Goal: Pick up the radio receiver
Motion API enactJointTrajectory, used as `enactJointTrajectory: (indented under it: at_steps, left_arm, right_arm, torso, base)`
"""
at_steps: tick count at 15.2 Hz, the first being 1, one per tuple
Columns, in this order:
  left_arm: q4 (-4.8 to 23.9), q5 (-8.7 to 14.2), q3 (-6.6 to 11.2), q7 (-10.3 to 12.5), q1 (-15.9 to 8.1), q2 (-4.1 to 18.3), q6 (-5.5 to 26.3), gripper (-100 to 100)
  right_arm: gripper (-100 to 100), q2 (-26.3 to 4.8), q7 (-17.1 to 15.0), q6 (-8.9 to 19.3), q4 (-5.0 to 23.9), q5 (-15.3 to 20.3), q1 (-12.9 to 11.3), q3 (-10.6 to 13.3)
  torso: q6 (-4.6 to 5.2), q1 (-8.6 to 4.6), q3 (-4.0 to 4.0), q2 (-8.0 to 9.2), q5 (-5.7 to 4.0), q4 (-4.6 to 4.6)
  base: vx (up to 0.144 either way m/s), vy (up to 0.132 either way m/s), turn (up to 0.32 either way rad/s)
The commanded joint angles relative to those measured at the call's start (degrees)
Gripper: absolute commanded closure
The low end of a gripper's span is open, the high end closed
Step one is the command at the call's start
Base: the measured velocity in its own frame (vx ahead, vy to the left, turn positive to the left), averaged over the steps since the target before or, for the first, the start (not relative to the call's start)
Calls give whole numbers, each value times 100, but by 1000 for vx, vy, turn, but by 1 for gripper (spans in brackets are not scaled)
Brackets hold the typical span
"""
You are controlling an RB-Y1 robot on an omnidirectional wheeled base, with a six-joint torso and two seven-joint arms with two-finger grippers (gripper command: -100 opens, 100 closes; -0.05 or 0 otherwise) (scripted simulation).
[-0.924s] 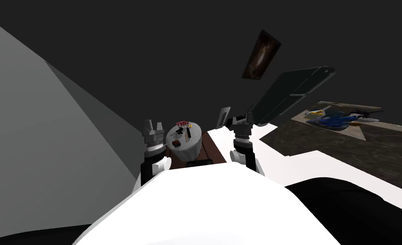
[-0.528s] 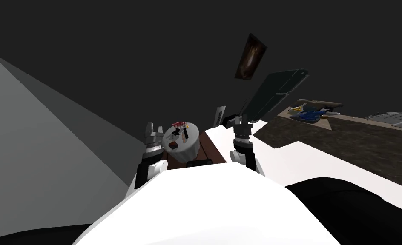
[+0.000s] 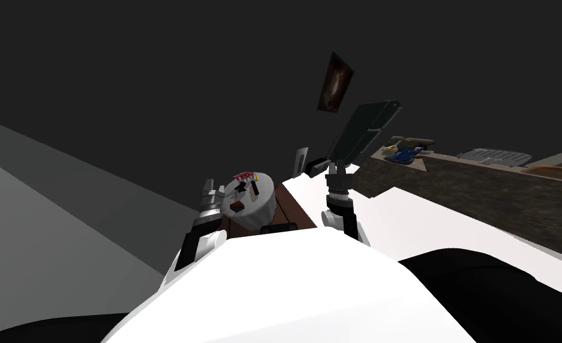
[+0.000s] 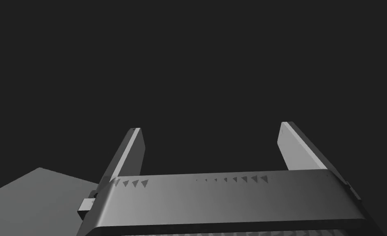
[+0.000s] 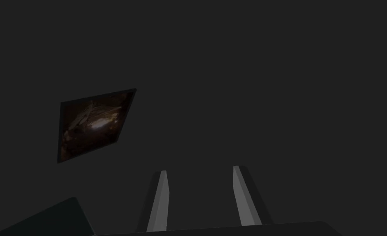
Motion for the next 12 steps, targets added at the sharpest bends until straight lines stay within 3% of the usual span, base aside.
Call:
enactJointTrajectory:
  at_steps: [1,2,4,5,6,7,9,10,12]
  left_arm:
    - [48,41,54,-4,-15,8,171,-100]
    - [126,167,197,20,72,47,359,-100]
    - [126,167,197,20,72,47,425,-100]
    - [208,299,347,46,164,83,615,-100]
    - [208,299,347,46,164,83,693,-100]
    - [294,436,503,73,261,117,836,-100]
    - [294,436,503,73,261,117,974,-100]
    - [383,579,664,101,361,149,1145,-100]
    - [383,579,664,101,361,149,1266,-100]
  right_arm:
    - [0,0,0,0,0,0,0,0]
    - [0,0,0,0,0,0,0,0]
    - [0,0,0,0,0,0,0,0]
    - [0,0,0,0,0,0,0,0]
    - [0,0,0,0,0,0,0,0]
    - [0,0,0,0,0,0,0,0]
    - [0,0,0,0,0,0,0,0]
    - [0,0,0,0,0,0,1,0]
    - [0,0,0,0,0,0,0,0]
  torso:
    - [0,0,0,0,0,0]
    - [-2,1,-1,-2,0,0]
    - [0,0,-1,-2,0,0]
    - [-1,0,-2,-4,0,-1]
    - [1,0,-2,-4,0,-1]
    - [1,0,-2,-4,0,-1]
    - [0,1,-1,-2,0,0]
    - [-2,1,-2,-3,0,0]
    - [0,1,-2,-3,0,-1]
  base:
    - [-15,1,-48]
    - [-14,-5,-163]
    - [-13,-1,-121]
    - [-11,-5,-177]
    - [-12,-3,-196]
    - [-15,-8,-300]
    - [-15,-1,-125]
    - [-11,-4,-165]
    - [-11,-2,-141]
